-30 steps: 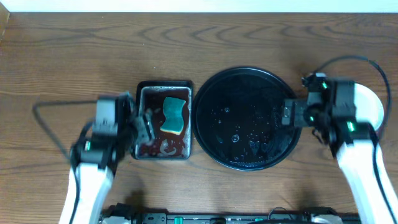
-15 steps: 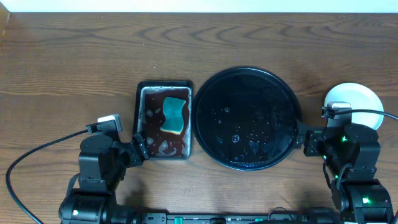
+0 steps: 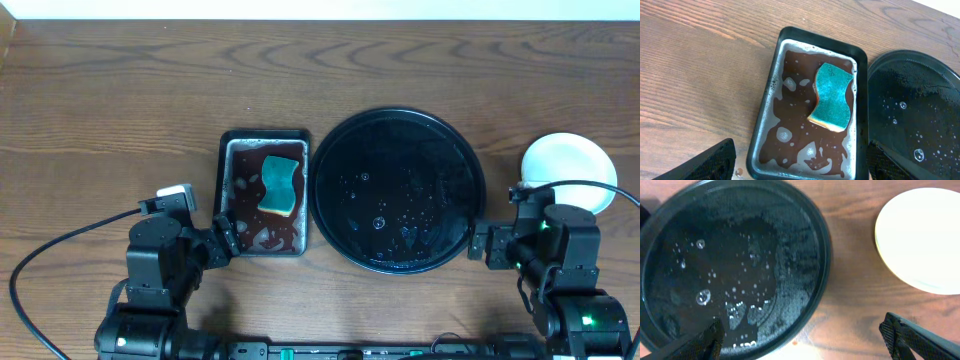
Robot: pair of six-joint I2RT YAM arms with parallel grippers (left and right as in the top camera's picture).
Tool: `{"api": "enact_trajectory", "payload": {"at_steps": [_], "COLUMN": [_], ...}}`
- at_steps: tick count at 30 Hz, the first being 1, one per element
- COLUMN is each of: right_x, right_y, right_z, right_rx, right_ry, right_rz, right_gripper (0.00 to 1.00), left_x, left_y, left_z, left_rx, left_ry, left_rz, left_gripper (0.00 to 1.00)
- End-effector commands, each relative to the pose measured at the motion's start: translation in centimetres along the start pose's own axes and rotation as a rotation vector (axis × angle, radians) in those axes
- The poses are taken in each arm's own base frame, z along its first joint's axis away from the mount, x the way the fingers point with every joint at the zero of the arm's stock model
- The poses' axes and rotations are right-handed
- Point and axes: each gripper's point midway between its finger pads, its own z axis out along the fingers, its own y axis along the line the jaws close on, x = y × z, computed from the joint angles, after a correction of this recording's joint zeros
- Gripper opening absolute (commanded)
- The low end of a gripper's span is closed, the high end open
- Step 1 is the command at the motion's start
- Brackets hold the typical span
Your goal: Clean dirty plates on tray and stack at the side
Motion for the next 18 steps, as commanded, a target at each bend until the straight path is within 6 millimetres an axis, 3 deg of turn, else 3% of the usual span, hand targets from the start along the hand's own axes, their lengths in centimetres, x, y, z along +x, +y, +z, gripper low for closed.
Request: {"api": "enact_trajectory", "payload": {"at_steps": [1, 7, 15, 18], "right_x": [0.7, 1.7, -3.3, -4.1], "right_y": [-0.1, -0.2, 0.7, 0.9], "right_z": [0.1, -0.6, -3.2, -3.6], "right_rx": [0.009, 0.014, -0.027, -0.044], "right_ry": [0.026, 0.021, -0.406, -0.561], "right_rz": [0.005, 0.004, -0.027, -0.035], "right_gripper": [0.99, 0.99, 0.99, 0.99], "left_x": [0.3, 0.3, 0.3, 0.3], "left_y": [0.4, 0.4, 0.4, 0.4], "left_z": [0.2, 0.2, 0.2, 0.2], "left_rx": [-0.017, -0.017, -0.017, -0.017], "left_ry": [0.004, 0.004, 0.004, 0.004], "left_rz": [0.018, 0.018, 0.018, 0.018], "left_gripper": [0.84, 0.84, 0.84, 0.84]}}
